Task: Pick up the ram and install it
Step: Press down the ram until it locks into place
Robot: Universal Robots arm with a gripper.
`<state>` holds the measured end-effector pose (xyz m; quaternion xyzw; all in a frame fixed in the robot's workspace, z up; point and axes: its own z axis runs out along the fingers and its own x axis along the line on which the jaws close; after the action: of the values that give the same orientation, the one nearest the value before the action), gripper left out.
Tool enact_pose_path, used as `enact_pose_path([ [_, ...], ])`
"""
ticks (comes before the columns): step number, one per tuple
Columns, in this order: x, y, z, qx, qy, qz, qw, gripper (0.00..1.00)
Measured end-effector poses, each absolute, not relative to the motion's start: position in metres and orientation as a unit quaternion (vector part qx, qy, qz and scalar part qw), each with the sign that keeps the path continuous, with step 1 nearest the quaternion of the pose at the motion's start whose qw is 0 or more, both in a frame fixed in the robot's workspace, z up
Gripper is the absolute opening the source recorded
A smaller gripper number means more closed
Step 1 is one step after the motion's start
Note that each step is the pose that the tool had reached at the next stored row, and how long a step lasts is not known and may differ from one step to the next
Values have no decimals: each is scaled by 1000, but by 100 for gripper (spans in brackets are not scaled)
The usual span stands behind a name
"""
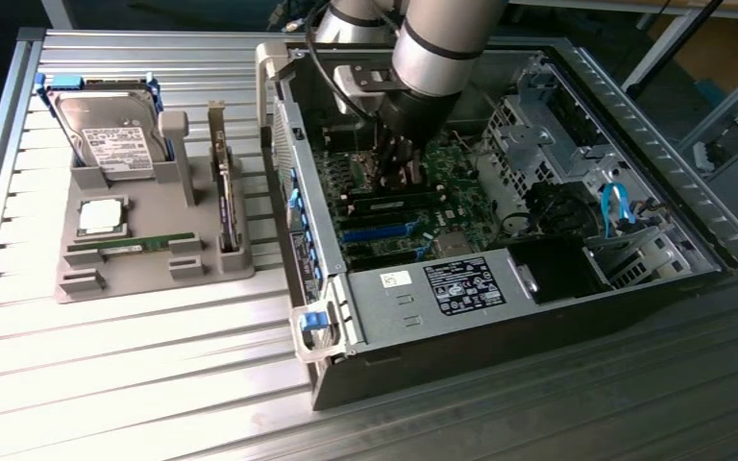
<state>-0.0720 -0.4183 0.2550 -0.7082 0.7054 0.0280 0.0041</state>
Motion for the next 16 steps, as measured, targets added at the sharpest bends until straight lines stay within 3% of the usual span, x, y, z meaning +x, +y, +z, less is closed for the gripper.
enact_pose_path([
  [16, -72, -418, 309, -708, 705, 27, 4, 11],
])
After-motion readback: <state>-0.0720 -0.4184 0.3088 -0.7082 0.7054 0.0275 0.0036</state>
